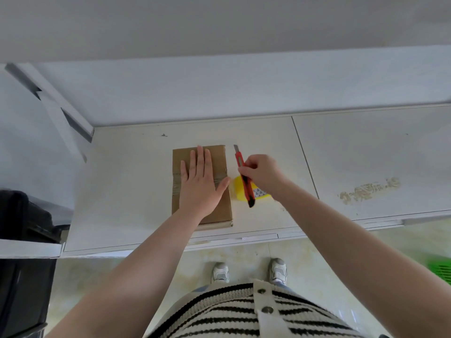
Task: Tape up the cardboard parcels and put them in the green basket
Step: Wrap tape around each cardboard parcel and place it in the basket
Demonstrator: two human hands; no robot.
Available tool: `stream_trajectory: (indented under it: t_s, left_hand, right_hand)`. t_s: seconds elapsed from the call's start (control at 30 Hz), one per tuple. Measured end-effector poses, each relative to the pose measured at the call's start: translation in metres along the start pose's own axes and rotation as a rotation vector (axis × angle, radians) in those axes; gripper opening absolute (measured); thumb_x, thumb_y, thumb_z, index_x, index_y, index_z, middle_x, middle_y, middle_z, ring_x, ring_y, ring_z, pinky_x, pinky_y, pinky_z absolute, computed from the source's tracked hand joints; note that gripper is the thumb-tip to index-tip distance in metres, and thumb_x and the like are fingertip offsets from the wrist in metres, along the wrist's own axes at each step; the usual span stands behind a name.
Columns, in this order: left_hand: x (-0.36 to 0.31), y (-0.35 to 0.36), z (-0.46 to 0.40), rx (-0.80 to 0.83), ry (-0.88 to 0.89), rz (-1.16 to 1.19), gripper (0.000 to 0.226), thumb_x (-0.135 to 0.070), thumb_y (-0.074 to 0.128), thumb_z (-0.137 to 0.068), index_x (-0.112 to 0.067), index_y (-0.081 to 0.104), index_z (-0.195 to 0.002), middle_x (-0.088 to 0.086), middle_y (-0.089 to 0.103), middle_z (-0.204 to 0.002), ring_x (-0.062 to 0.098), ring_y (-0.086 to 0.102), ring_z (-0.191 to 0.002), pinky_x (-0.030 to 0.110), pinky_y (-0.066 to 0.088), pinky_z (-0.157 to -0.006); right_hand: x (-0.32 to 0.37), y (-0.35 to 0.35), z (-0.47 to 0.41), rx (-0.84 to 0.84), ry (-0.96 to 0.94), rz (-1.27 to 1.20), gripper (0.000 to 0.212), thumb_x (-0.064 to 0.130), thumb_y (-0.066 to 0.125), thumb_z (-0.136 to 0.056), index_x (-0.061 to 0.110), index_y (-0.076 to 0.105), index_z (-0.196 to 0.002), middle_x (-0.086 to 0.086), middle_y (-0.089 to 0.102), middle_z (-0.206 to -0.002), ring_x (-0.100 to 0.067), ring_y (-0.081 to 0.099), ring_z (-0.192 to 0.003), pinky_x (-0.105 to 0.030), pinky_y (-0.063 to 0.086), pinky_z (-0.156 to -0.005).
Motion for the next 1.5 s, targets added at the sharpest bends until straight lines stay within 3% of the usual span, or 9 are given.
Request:
stream_trajectory:
  t_s: [0.13, 0.3, 0.57, 0.83, 0.93, 1.03, 1.2, 1.4, 1.5]
  left_hand:
    - [0.001, 0.002, -0.001, 0.003, 0.0, -0.013, 0.091, -0.07, 0.008, -0.09, -0.011, -0.021, -0.153, 0.007, -0.026, -0.162, 0.023, -0.021, -0.15, 0.045, -0.013, -0.122]
    - [0.001, 0.001, 0.0, 0.01, -0.001, -0.017, 0.092, -0.071, 0.008, -0.09, -0.011, -0.023, -0.152, 0.007, -0.028, -0.161, 0.023, -0.022, -0.15, 0.045, -0.012, -0.122]
    - [0.0, -0.001, 0.0, 0.015, -0.004, 0.002, 0.092, -0.07, 0.009, -0.089, -0.01, -0.021, -0.153, 0.007, -0.026, -0.162, 0.024, -0.021, -0.15, 0.045, -0.012, -0.122]
    - [-0.001, -0.001, 0.0, 0.011, -0.005, -0.02, 0.091, -0.07, 0.01, -0.091, -0.01, -0.021, -0.153, 0.007, -0.026, -0.162, 0.024, -0.02, -0.15, 0.045, -0.012, -0.122]
    - [0.0, -0.001, 0.001, 0.003, 0.0, -0.011, 0.09, -0.068, 0.013, -0.093, -0.009, -0.018, -0.154, 0.008, -0.024, -0.162, 0.024, -0.02, -0.15, 0.045, -0.012, -0.122]
    - [0.0, -0.001, 0.0, 0.01, 0.004, -0.015, 0.09, -0.067, 0.014, -0.094, -0.008, -0.016, -0.155, 0.009, -0.024, -0.162, 0.024, -0.02, -0.15, 0.045, -0.013, -0.121]
    - [-0.001, 0.0, -0.001, 0.015, 0.002, -0.005, 0.091, -0.067, 0.014, -0.092, -0.008, -0.016, -0.155, 0.009, -0.025, -0.162, 0.024, -0.02, -0.15, 0.045, -0.014, -0.12]
    - [-0.002, -0.002, -0.002, 0.025, -0.014, -0.022, 0.091, -0.065, 0.021, -0.095, -0.008, -0.015, -0.155, 0.009, -0.025, -0.162, 0.024, -0.021, -0.15, 0.046, -0.013, -0.121]
    - [-0.002, -0.002, -0.002, 0.03, -0.015, -0.034, 0.091, -0.066, 0.019, -0.093, -0.008, -0.015, -0.155, 0.009, -0.025, -0.162, 0.024, -0.021, -0.15, 0.046, -0.013, -0.121]
  right_hand:
    - [-0.015, -0.02, 0.006, 0.079, -0.016, 0.103, 0.025, 0.018, 0.065, -0.09, 0.012, 0.066, -0.066, 0.001, 0.051, -0.064, -0.003, 0.048, -0.046, -0.015, 0.037, -0.045]
    - [-0.011, -0.011, 0.015, 0.207, -0.071, 0.392, 0.033, 0.038, 0.059, -0.094, 0.009, 0.076, -0.09, -0.003, 0.041, -0.109, -0.016, 0.043, -0.103, -0.03, 0.039, -0.093]
    - [-0.006, -0.018, 0.018, 0.273, -0.026, 0.388, 0.025, 0.025, 0.062, -0.091, 0.008, 0.07, -0.076, -0.003, 0.041, -0.117, -0.018, 0.044, -0.11, -0.034, 0.04, -0.097]
    - [-0.004, -0.01, 0.014, 0.191, -0.06, 0.485, 0.038, 0.033, 0.051, -0.099, 0.012, 0.064, -0.071, -0.004, 0.041, -0.108, -0.017, 0.043, -0.1, -0.032, 0.041, -0.089]
    - [-0.017, -0.015, 0.013, 0.001, -0.035, -0.053, 0.041, 0.026, 0.05, -0.1, 0.009, 0.05, -0.063, -0.005, 0.045, -0.076, -0.017, 0.044, -0.066, -0.029, 0.036, -0.064]
    - [-0.051, -0.039, 0.007, -0.197, 0.083, -0.6, 0.028, 0.014, 0.051, -0.1, 0.008, 0.063, -0.075, -0.006, 0.055, -0.071, -0.017, 0.049, -0.065, -0.029, 0.042, -0.066]
    - [-0.141, -0.054, -0.004, -0.324, 0.347, -0.373, 0.02, 0.022, 0.066, -0.092, 0.003, 0.069, -0.099, -0.007, 0.058, -0.073, -0.021, 0.05, -0.058, -0.03, 0.042, -0.055]
    - [-0.166, -0.036, -0.02, -0.3, 0.445, -0.184, 0.023, 0.031, 0.067, -0.091, 0.008, 0.068, -0.091, -0.006, 0.059, -0.066, -0.024, 0.053, -0.057, -0.028, 0.043, -0.055]
    - [-0.164, -0.042, -0.025, -0.264, 0.445, -0.033, 0.034, 0.033, 0.064, -0.092, 0.009, 0.06, -0.068, -0.009, 0.053, -0.057, -0.026, 0.048, -0.05, -0.025, 0.037, -0.047]
Point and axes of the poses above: each hand's wrist, its own z-axis away from the middle knuckle, its own y-axis out of the palm, x = y × z, the point moved 2 cm from there along -z, towards the middle knuckle
